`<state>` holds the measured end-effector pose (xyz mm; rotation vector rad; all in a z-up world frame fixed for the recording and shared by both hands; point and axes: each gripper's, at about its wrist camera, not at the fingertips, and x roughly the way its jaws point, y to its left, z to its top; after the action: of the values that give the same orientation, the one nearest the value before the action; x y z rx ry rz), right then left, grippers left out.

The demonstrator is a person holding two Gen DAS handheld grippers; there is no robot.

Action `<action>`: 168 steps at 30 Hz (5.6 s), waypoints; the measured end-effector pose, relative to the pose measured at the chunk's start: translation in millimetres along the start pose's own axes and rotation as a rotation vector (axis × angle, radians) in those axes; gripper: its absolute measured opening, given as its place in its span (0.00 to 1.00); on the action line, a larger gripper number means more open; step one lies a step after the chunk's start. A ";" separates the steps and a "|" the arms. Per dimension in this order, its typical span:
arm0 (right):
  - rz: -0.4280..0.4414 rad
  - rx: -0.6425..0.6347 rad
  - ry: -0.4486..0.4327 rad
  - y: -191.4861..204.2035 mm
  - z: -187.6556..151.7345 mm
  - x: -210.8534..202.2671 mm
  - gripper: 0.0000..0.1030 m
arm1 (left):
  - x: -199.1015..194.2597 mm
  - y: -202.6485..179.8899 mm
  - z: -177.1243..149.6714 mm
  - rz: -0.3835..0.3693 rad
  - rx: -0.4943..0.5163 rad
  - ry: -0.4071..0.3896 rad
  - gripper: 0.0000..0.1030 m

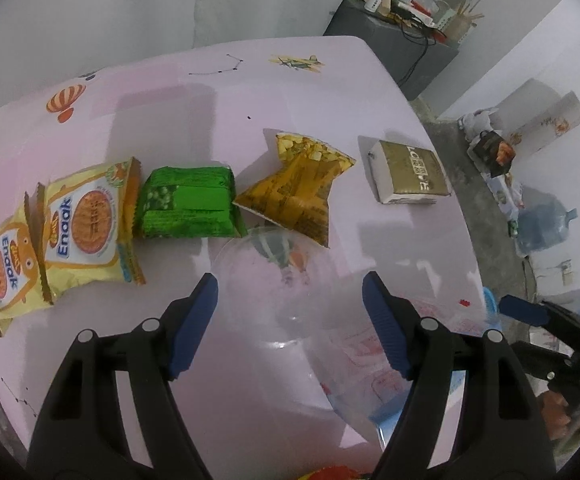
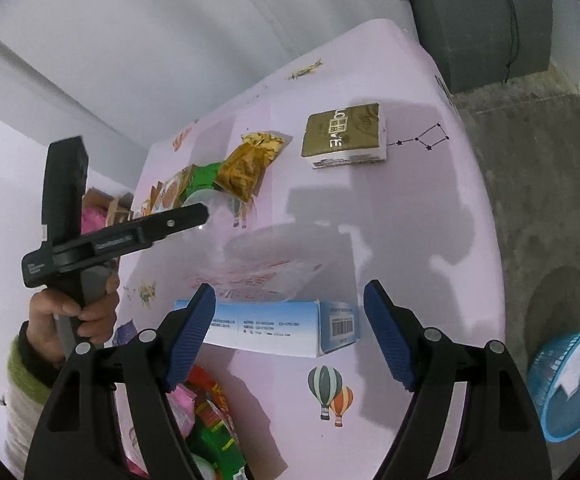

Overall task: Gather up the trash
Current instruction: 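Reach for the clear plastic cup and grasp it with the left tool, then carry the clear cup with the left tool over the wastebasket, then open the left tool to drop the cup into the wastebasket, then move both tools back over the trash pile on the table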

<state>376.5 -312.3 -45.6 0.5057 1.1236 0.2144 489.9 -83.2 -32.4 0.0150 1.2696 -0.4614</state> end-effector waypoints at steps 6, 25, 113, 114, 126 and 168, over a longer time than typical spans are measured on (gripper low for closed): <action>0.015 0.013 0.037 -1.4 8.4 4.8 0.64 | 11.3 -4.5 0.4 0.032 0.005 -0.010 0.67; 0.135 0.239 0.178 -21.8 18.2 37.8 0.35 | 21.0 -1.2 4.8 0.045 -0.007 0.001 0.62; 0.006 1.313 -0.567 -495.1 -425.0 -88.2 0.55 | 204.3 -529.5 -240.2 -0.244 0.545 0.191 0.80; -0.001 1.305 -0.588 -486.6 -425.0 -93.8 0.55 | 187.9 -524.9 -238.5 -0.262 0.539 0.172 0.80; -0.238 0.793 -0.755 -272.6 -373.3 -198.9 0.80 | -30.8 -407.0 -246.6 -0.328 0.586 -0.135 0.80; -0.022 0.152 -0.228 16.3 -284.9 -53.3 0.87 | -179.0 15.4 -399.4 -0.018 0.095 -0.581 0.81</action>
<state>98.7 -240.9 -90.1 0.6360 0.9260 0.0504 91.0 93.6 5.1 -0.0478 0.6779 -0.4960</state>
